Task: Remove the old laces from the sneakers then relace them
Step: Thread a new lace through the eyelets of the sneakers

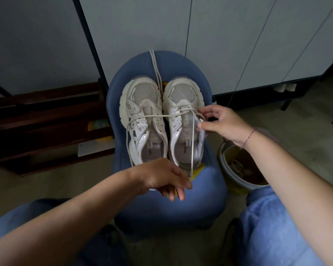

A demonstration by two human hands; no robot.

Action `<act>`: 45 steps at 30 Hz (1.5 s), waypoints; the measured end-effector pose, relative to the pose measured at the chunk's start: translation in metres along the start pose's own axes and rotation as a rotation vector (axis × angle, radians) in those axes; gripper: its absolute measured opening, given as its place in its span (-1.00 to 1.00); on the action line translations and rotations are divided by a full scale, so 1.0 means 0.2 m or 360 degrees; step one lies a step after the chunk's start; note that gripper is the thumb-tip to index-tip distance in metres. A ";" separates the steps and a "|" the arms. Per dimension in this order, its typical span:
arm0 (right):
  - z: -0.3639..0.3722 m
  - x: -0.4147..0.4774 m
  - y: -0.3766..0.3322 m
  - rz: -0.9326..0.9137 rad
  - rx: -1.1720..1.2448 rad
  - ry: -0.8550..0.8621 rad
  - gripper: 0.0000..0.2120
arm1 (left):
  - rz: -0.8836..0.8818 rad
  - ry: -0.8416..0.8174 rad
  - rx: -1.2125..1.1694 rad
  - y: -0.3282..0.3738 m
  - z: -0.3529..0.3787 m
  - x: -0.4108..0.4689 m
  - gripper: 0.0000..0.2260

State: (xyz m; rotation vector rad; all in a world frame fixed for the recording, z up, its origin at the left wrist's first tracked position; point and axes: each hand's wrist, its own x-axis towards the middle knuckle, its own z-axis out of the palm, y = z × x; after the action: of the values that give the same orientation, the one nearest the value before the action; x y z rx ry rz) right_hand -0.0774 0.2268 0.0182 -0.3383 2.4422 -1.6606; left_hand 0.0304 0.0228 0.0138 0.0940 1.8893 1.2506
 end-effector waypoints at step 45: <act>-0.02 0.03 0.03 -0.0033 -0.0105 -0.0048 -0.64 | 0.0448 0.0837 -0.0374 0.23 -0.05 0.23 -0.86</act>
State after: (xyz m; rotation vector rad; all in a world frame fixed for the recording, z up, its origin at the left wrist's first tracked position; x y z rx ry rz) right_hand -0.0845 0.2310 0.0138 -0.3962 2.4835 -1.5739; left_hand -0.0219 0.0613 0.0239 -0.1092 2.2022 1.8174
